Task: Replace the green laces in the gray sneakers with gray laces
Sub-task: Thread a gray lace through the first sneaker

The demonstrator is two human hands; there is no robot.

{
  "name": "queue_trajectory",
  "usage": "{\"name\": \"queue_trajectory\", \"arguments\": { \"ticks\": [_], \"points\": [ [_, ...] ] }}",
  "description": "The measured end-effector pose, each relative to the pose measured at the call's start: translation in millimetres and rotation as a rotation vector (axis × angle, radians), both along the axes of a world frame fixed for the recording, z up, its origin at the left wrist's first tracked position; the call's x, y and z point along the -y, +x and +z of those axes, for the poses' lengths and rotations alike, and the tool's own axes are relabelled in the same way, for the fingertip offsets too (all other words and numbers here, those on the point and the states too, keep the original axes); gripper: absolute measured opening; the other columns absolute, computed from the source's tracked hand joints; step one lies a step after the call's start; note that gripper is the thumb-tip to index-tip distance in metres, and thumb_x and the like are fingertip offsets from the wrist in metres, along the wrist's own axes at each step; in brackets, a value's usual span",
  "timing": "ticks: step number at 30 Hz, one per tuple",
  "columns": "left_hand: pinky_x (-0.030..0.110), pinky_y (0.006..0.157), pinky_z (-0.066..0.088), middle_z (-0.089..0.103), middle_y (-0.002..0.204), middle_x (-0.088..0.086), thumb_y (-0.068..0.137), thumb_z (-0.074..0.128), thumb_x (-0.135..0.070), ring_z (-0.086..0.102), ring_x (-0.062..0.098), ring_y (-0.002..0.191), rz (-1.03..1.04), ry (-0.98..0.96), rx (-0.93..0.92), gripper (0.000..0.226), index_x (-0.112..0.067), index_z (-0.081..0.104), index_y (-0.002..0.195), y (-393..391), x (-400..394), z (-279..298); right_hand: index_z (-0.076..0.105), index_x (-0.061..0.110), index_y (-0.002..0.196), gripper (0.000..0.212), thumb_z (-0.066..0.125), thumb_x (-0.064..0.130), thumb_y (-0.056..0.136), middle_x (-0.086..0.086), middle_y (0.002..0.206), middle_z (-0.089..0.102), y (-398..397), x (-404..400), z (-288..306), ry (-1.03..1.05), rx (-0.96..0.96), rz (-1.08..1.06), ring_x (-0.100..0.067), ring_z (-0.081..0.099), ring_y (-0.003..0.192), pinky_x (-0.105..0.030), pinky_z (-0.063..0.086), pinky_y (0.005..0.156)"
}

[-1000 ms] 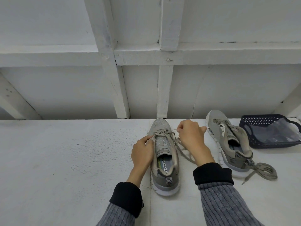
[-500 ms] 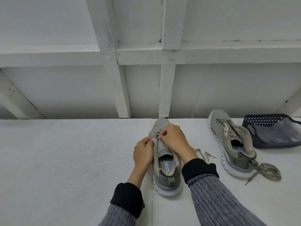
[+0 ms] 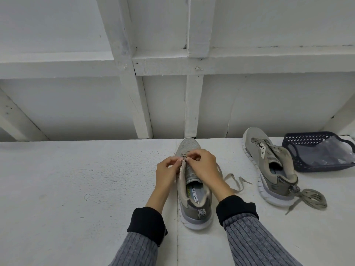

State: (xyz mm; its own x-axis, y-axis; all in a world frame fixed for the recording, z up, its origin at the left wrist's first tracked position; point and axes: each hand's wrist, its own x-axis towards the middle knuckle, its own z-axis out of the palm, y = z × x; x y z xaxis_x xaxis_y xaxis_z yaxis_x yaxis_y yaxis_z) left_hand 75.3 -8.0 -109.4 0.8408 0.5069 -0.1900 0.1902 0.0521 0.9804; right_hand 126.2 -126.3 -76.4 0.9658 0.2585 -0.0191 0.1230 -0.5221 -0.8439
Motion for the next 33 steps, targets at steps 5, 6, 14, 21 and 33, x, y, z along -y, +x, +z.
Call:
{"name": "queue_trajectory", "arguments": {
  "ticks": [5, 6, 14, 21, 33],
  "points": [
    [0.024, 0.077, 0.053, 0.067, 0.097, 0.002, 0.102, 0.050, -0.017, 0.066, 0.017, 0.089, 0.119, -0.128, 0.093, 0.011, -0.007, 0.053, 0.100, 1.3, 2.2, -2.2, 0.058, 0.023, 0.105, 0.029, 0.072, 0.024, 0.080, 0.007, 0.105, 0.050, -20.4, 20.7, -14.8, -0.014, 0.130, -0.120, -0.011, 0.041, 0.100, -0.026, 0.039, 0.084],
    [0.023, 0.077, 0.053, 0.066, 0.097, 0.003, 0.104, 0.044, -0.015, 0.066, 0.016, 0.088, 0.170, -0.262, 0.135, 0.010, -0.006, 0.048, 0.103, 1.3, 1.0, 0.0, 0.058, 0.021, 0.099, 0.023, 0.071, 0.020, 0.080, 0.006, 0.101, 0.052, -24.5, 23.1, -17.7, 0.040, 0.107, -0.166, -0.013, 0.045, 0.096, -0.026, 0.041, 0.081],
    [0.029, 0.055, 0.032, 0.045, 0.071, 0.002, 0.103, 0.032, -0.005, 0.035, 0.014, 0.061, -0.068, 0.582, -0.057, 0.016, -0.018, 0.037, 0.094, -30.5, -41.0, -26.3, 0.055, 0.016, 0.078, 0.014, 0.067, 0.012, 0.084, -0.003, 0.079, 0.060, -32.2, 25.4, -21.5, 0.178, 0.111, -0.317, -0.016, 0.054, 0.072, -0.025, 0.044, 0.063],
    [0.034, 0.083, 0.034, 0.059, 0.115, -0.008, 0.103, 0.045, -0.028, 0.045, 0.016, 0.105, -0.089, 0.932, -0.019, 0.022, -0.022, 0.065, 0.112, -17.8, -41.6, -17.8, 0.056, 0.016, 0.077, 0.014, 0.067, 0.013, 0.085, -0.002, 0.078, 0.060, -31.6, 25.4, -22.3, 0.193, 0.101, -0.317, -0.012, 0.053, 0.069, -0.019, 0.042, 0.060],
    [0.023, 0.061, 0.053, 0.051, 0.071, 0.002, 0.105, 0.033, -0.004, 0.053, 0.012, 0.061, 0.178, -0.367, 0.199, 0.029, -0.010, 0.046, 0.080, -6.0, -21.5, 0.6, 0.055, 0.019, 0.075, 0.017, 0.067, 0.013, 0.084, -0.002, 0.077, 0.060, -31.6, 26.5, -21.9, 0.221, 0.091, -0.313, -0.010, 0.051, 0.067, -0.015, 0.039, 0.057]
  ]
}}
